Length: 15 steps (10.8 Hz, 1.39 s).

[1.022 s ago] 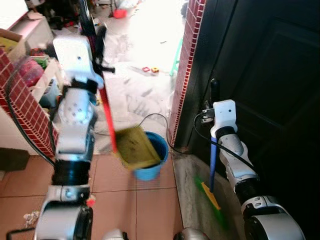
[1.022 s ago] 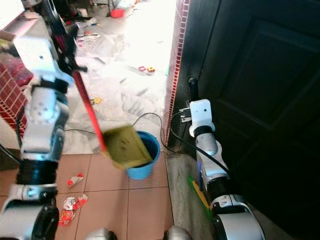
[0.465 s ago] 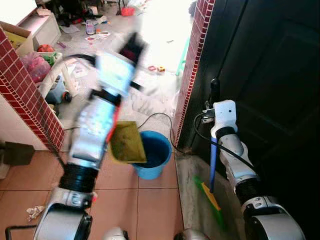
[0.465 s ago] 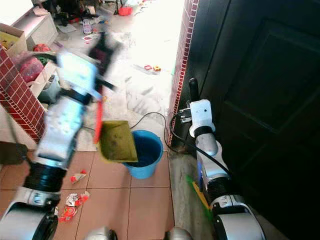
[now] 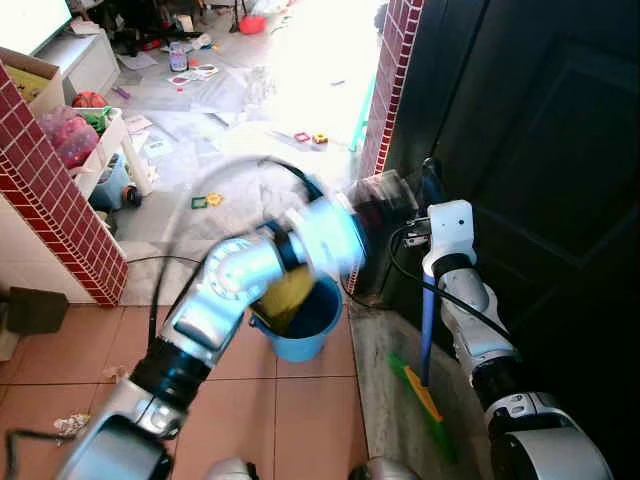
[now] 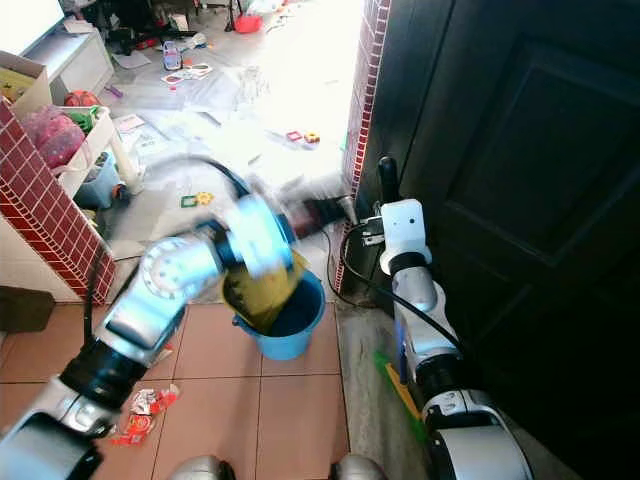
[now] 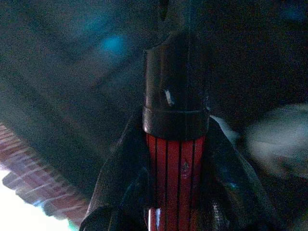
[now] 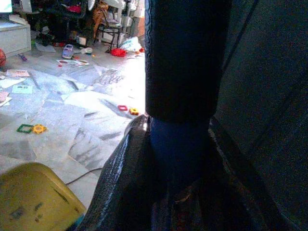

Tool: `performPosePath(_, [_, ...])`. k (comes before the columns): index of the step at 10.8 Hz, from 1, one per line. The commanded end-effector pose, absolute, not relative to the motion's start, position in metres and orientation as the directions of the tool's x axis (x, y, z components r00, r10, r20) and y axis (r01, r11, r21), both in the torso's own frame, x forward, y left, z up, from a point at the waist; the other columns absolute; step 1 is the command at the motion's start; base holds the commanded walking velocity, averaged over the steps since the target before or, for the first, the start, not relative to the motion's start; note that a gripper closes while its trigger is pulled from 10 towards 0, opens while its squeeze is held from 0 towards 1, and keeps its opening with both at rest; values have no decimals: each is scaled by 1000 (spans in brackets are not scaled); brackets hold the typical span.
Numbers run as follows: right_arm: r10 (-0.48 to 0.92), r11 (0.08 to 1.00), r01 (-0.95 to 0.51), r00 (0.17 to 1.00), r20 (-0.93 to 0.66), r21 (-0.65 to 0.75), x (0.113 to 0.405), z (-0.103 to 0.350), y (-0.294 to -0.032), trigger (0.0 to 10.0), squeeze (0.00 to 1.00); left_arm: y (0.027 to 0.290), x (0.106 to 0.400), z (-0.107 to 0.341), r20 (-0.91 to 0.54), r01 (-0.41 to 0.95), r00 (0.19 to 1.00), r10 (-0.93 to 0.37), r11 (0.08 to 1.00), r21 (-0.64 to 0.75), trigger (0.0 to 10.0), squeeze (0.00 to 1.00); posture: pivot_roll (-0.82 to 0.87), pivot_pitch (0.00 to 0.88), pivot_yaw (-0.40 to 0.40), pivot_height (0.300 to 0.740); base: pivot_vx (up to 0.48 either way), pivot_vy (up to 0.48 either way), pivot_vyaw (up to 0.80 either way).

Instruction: Sweep floor

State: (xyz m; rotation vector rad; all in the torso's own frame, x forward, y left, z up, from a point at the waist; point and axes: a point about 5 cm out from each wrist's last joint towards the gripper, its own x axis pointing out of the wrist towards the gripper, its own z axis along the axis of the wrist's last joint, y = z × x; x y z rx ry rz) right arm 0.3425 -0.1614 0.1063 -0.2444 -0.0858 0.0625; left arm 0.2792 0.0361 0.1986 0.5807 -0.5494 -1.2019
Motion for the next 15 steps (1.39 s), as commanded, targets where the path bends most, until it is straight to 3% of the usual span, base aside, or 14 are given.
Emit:
performPosePath(1, [80, 966, -46, 989, 124, -256, 346, 118, -163, 10000, 0, 29, 268, 206, -2, 656, 160, -987, 105, 747, 10000, 0, -76, 32, -32, 740, 0, 0, 0])
performPosePath(3, [84, 965, -50, 989, 125, -256, 346, 118, -162, 10000, 0, 25, 252, 195, -213, 633, 10, -977, -159, 758, 10000, 0, -75, 32, -33, 740, 0, 0, 0])
performPosePath(4, [86, 965, -52, 988, 124, -256, 346, 118, -161, 10000, 0, 26, 248, 189, -284, 617, -19, -959, -235, 751, 10000, 0, -70, 32, -37, 740, 0, 0, 0])
performPosePath(6, [86, 965, -52, 989, 124, -255, 346, 118, -161, 10000, 0, 28, 248, 187, -303, 624, -20, -953, -249, 740, 10000, 0, -71, 32, -34, 740, 0, 0, 0])
performPosePath(7, [87, 965, -53, 989, 122, -256, 346, 118, -161, 10000, 0, 28, 251, 190, -272, 632, 9, -962, -205, 748, 10000, 0, -71, 31, -35, 740, 0, 0, 0])
performPosePath(9, [87, 965, -53, 989, 123, -258, 347, 118, -162, 10000, 0, 29, 275, 230, -31, 628, 169, -985, 84, 773, 10000, 0, -71, 30, -37, 740, 0, 0, 0])
performPosePath(10, [88, 965, -53, 988, 124, -258, 347, 118, -162, 10000, 0, 48, 300, 273, 232, 569, 348, -908, 401, 718, 10000, 0, -71, 29, -38, 740, 0, 0, 0])
performPosePath(11, [91, 964, -57, 988, 122, -258, 347, 118, -161, 10000, 0, 66, 309, 299, 399, 522, 433, -808, 585, 621, 10000, 0, -68, 28, -45, 740, 0, 0, 0])
performPosePath(12, [96, 964, -63, 988, 120, -258, 347, 118, -160, 10000, 0, 83, 313, 317, 498, 438, 484, -719, 692, 574, 10000, 0, -62, 27, -48, 740, 0, 0, 0])
performPosePath(14, [100, 964, -67, 988, 119, -256, 348, 118, -158, 10000, 0, 116, 317, 339, 611, 268, 553, -566, 816, 512, 10000, 0, -55, 26, -46, 740, 0, 0, 0])
performPosePath(15, [103, 965, -71, 988, 116, -253, 348, 117, -157, 10000, 0, 150, 327, 332, 610, 118, 663, -435, 865, 488, 10000, 0, -50, 26, -45, 740, 0, 0, 0])
